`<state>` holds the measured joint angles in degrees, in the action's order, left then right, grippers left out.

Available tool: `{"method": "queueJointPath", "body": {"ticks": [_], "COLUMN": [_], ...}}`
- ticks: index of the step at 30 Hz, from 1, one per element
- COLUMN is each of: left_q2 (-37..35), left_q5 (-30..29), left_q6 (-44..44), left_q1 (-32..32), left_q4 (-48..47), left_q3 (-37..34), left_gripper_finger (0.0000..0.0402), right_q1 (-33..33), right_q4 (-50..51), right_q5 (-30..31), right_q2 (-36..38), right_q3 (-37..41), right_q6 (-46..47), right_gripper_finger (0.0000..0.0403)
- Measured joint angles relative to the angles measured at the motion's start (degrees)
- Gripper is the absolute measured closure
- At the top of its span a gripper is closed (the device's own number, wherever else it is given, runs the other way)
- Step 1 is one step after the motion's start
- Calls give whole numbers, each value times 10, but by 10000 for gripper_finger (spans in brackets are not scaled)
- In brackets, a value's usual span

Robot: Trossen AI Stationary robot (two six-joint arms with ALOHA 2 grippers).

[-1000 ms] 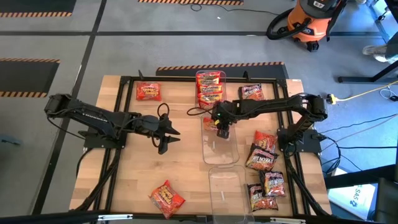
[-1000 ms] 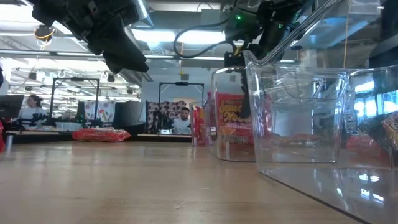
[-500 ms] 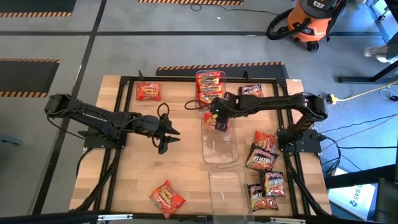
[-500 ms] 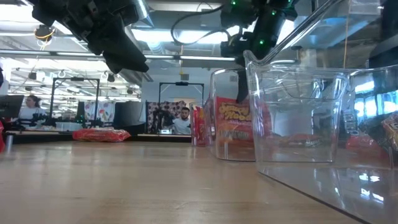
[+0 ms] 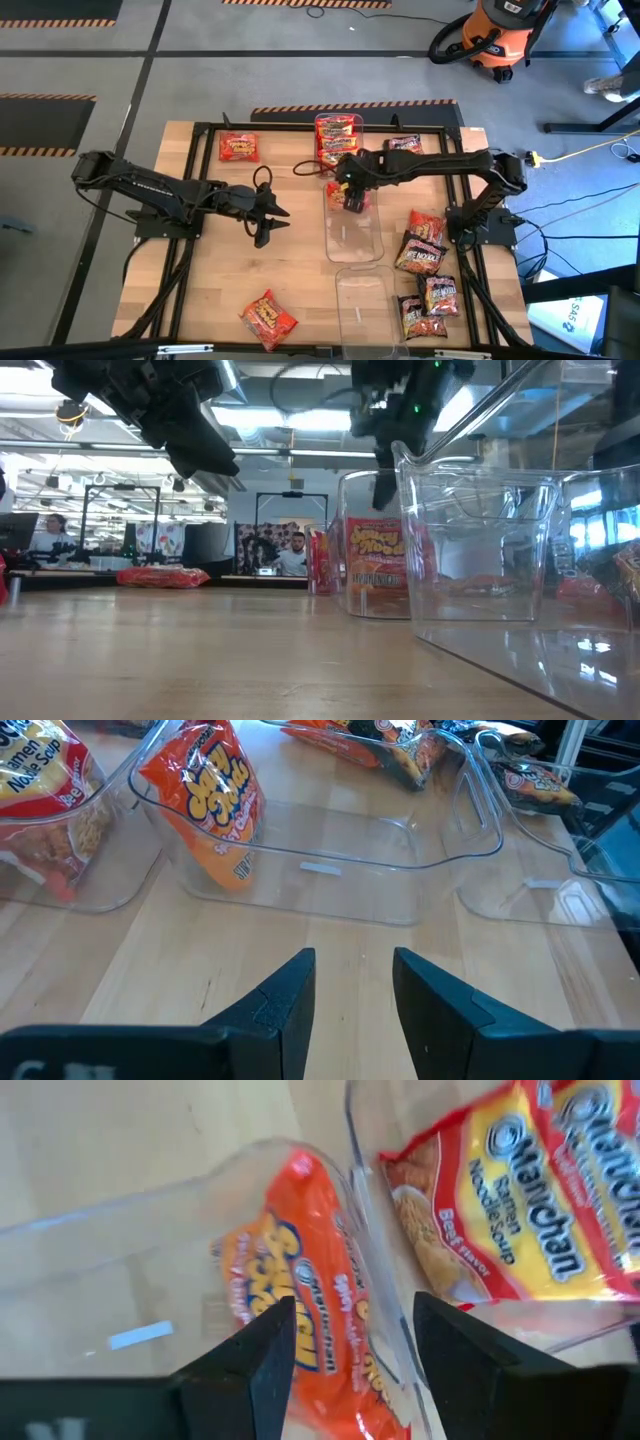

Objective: Sort Maruchan noodles
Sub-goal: Put the orange noodle pack into the middle transparent bin

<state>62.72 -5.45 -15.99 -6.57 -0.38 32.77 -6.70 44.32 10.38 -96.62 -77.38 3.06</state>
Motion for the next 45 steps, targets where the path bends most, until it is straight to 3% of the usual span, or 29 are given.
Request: {"method": "queueJointPath", "body": {"ticks": [7, 13, 22, 33, 38, 45], "left_q2": [0, 0, 0, 48, 99, 165], "left_q5": [0, -1, -24, -82, -102, -156], "left_q6": [-3, -4, -63, -240, -324, -364], "left_q1": [-1, -33, -148, -357, -438, -527], "left_q4": [0, 0, -3, -5, 21, 110], "left_q3": [0, 0, 0, -1, 0, 0], "left_gripper_finger": [273, 273, 273, 273, 273, 273], "right_q1": [70, 137, 186, 249, 273, 290], "right_q4": [-2, -146, -329, -433, -445, -321], "right_q5": [5, -29, -51, -65, -65, -81], "right_q2": [0, 0, 0, -19, -86, -209], "right_q3": [-39, 1, 34, 35, -27, -200], "right_q6": [24, 35, 102, 206, 253, 309], "right_gripper_finger": [221, 221, 219, 110, 101, 117]}}
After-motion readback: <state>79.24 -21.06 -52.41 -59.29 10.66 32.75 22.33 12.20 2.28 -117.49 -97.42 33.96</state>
